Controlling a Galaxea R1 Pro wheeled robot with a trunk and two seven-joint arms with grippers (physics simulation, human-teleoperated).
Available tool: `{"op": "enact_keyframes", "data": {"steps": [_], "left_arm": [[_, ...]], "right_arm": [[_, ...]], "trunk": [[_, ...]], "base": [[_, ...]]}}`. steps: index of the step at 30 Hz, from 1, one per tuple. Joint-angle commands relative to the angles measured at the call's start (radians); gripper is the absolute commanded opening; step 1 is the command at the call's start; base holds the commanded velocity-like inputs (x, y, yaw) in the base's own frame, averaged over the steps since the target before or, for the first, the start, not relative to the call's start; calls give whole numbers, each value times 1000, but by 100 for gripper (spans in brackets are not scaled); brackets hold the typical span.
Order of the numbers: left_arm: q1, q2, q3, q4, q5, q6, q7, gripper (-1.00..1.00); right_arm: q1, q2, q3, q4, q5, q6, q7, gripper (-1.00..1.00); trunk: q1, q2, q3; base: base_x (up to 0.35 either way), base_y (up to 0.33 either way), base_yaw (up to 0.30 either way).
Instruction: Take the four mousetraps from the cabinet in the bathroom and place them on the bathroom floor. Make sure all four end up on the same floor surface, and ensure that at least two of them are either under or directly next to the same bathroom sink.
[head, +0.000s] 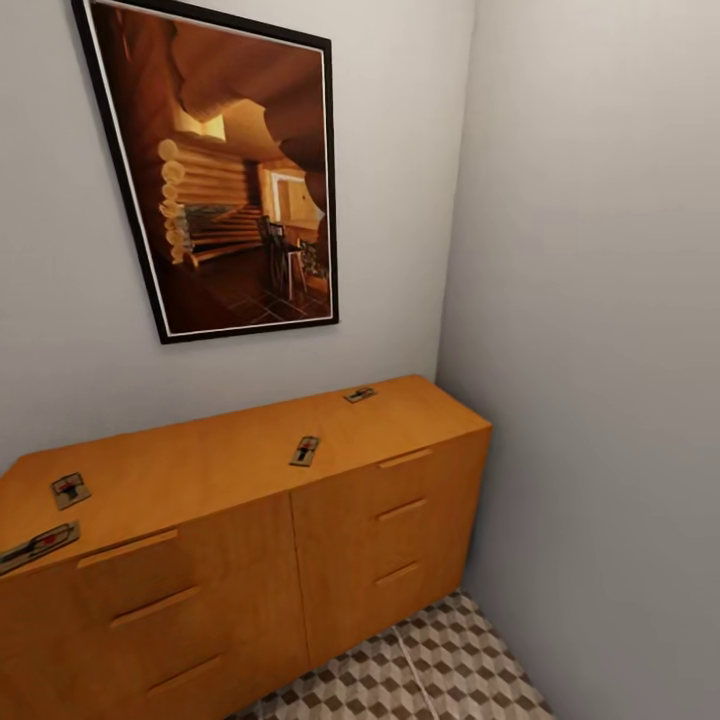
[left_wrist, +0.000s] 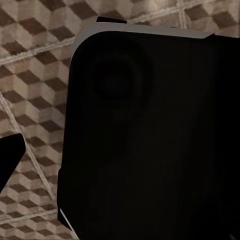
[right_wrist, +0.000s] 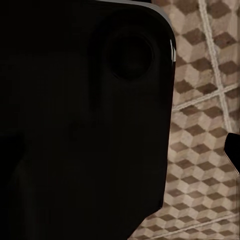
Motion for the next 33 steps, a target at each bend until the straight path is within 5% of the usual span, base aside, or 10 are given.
{"op": "enact_keyframes", "data": {"steps": [1, 33], "left_arm": [[0, 0, 0, 0, 10, -2, 0, 100], [0, 0, 1, 0, 20, -4, 0, 100]], "right_arm": [[0, 0, 1, 0, 0, -3, 0, 100], [0, 0, 1, 0, 0, -3, 0, 100]], "trunk": [[0, 0, -1], [0, 0, -1]], "base": [[63, -26, 177], [10, -4, 256]]}}
